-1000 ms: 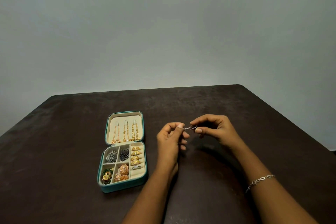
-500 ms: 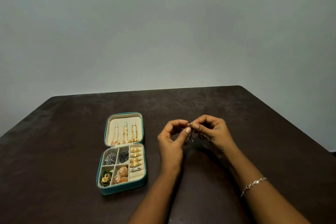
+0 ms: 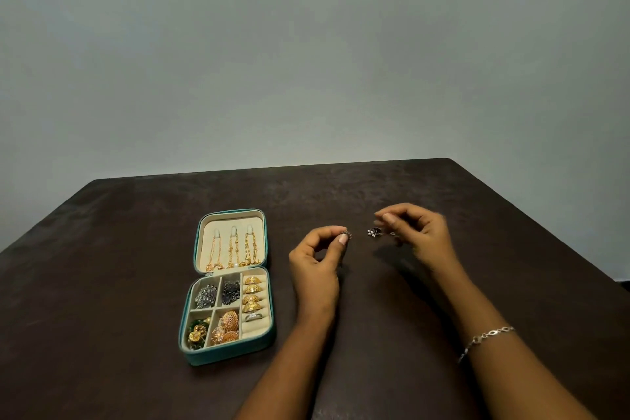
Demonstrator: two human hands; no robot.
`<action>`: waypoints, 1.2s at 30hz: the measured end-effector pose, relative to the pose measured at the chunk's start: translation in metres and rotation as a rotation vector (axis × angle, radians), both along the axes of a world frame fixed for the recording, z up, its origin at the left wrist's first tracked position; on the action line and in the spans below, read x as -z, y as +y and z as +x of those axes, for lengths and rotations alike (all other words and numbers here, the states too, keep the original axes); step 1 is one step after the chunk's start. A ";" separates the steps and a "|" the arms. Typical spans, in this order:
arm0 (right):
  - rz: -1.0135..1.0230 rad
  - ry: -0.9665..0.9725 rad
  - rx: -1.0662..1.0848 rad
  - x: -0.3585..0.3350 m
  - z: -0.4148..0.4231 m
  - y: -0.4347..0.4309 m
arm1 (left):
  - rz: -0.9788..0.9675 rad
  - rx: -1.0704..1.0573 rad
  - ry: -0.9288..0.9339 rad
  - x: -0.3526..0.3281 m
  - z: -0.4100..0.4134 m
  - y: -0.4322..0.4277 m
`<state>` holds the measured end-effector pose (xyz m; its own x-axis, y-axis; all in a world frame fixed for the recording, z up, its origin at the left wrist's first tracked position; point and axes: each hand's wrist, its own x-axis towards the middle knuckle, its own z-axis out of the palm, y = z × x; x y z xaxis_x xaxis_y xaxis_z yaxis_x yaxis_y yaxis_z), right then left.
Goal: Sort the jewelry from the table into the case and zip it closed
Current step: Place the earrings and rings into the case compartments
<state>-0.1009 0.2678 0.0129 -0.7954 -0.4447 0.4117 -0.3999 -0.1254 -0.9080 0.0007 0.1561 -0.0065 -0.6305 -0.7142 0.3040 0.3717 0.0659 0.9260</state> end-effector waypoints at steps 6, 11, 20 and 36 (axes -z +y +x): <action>0.327 0.081 0.345 0.019 -0.043 0.030 | 0.079 0.047 0.020 0.000 -0.001 0.002; 0.618 0.250 0.284 0.023 -0.045 0.004 | 0.050 0.042 -0.007 0.004 -0.001 0.001; 0.865 0.324 0.219 0.024 -0.055 -0.015 | 0.066 0.074 -0.063 0.005 -0.005 0.004; 0.132 0.069 -0.116 0.007 -0.017 -0.014 | -0.064 0.027 -0.114 0.004 -0.004 -0.001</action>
